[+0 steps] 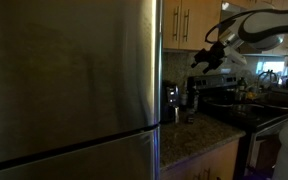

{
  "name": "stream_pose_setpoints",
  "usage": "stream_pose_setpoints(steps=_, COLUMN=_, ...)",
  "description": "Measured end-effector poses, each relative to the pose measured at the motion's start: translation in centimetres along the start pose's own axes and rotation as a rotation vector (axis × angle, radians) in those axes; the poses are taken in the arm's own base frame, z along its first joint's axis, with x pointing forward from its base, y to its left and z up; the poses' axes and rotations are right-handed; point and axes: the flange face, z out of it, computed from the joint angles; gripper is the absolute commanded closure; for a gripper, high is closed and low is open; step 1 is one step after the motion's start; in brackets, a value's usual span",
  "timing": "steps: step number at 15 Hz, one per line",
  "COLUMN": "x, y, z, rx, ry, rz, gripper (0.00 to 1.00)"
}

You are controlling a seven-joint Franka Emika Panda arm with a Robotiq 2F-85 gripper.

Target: Open the right cabinet door

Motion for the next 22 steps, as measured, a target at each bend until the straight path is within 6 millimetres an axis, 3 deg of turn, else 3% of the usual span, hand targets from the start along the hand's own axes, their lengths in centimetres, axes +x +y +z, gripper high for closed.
stream_pose_setpoints(steps=3, x=0.2, y=-0.7, z=1.0, rx=-0.044, ry=0.074, rz=-0.042, gripper=0.00)
stream_pose_setpoints(steps=5, x=2.4, y=-0.5, z=1.1, rx=-0.064, ry=0.203, rz=-0.028, gripper=0.00)
stream_pose_setpoints(steps=7, x=5.7, y=0.6, z=-0.9, rx=-0.081, ry=0.324, rz=0.014, gripper=0.00)
stream_pose_setpoints(steps=9, x=8.7, y=1.5, z=-4.2, rx=-0.096, ry=0.437, rz=0.066, gripper=0.00)
stream_pose_setpoints(steps=11, x=10.7, y=1.7, z=-7.0, rx=-0.106, ry=0.533, rz=0.100, gripper=0.00)
stream_pose_setpoints(steps=12, x=11.2, y=1.7, z=-7.4, rx=-0.109, ry=0.548, rz=0.106, gripper=0.00)
stream_pose_setpoints(steps=15, x=11.4, y=1.6, z=-7.3, rx=-0.112, ry=0.551, rz=0.105, gripper=0.00)
stream_pose_setpoints(steps=17, x=11.8, y=1.7, z=-7.7, rx=-0.116, ry=0.659, rz=0.072, gripper=0.00)
stream_pose_setpoints(steps=22, x=15.5, y=3.6, z=-7.2, rx=-0.092, ry=0.964, rz=0.052, gripper=0.00)
